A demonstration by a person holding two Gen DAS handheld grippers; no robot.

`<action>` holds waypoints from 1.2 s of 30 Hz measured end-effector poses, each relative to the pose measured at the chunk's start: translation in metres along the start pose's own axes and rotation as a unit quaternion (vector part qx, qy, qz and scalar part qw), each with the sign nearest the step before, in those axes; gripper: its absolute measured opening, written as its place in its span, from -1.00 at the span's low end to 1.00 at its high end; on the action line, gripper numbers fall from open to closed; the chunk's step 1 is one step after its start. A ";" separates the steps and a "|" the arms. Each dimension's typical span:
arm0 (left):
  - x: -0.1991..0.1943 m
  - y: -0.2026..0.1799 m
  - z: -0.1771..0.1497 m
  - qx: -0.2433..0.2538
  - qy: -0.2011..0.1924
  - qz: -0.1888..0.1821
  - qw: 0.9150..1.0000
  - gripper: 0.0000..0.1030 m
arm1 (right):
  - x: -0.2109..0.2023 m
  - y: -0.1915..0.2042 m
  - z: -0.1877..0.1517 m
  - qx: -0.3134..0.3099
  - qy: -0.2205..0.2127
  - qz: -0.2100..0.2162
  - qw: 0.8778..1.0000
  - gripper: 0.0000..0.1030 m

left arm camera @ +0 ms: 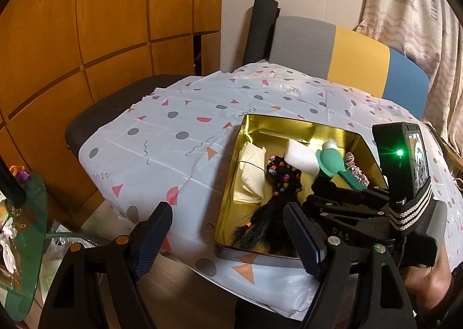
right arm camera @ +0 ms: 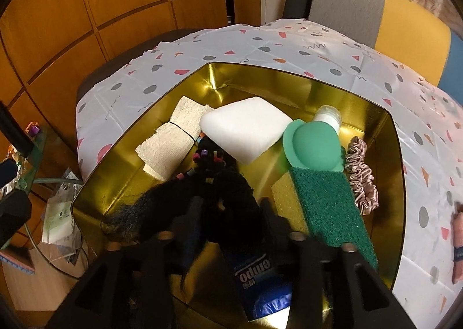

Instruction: Organize soft objects

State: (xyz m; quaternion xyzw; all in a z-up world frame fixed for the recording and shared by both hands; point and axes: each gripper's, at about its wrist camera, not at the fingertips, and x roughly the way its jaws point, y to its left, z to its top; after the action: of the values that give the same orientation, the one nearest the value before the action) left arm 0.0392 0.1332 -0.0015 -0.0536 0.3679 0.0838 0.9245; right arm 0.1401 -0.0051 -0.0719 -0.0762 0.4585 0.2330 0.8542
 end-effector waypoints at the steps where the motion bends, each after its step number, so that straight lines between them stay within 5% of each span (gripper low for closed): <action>1: -0.001 -0.001 0.000 0.001 -0.001 -0.001 1.000 0.57 | -0.001 -0.002 -0.001 0.006 -0.003 0.004 1.000 0.19; 17: -0.011 -0.026 -0.001 0.034 -0.008 -0.016 0.999 0.57 | -0.065 -0.036 -0.006 0.041 -0.078 -0.018 0.996 0.38; 36: -0.015 -0.078 -0.004 0.100 -0.004 -0.050 0.994 0.57 | -0.135 -0.166 -0.055 0.151 -0.115 -0.107 0.976 0.45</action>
State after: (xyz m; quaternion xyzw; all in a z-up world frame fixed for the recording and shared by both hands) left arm 0.0413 0.0547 0.0090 0.0207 0.3672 0.0002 0.9299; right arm 0.1128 -0.2143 -0.0067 0.0317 0.3765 0.0754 0.9228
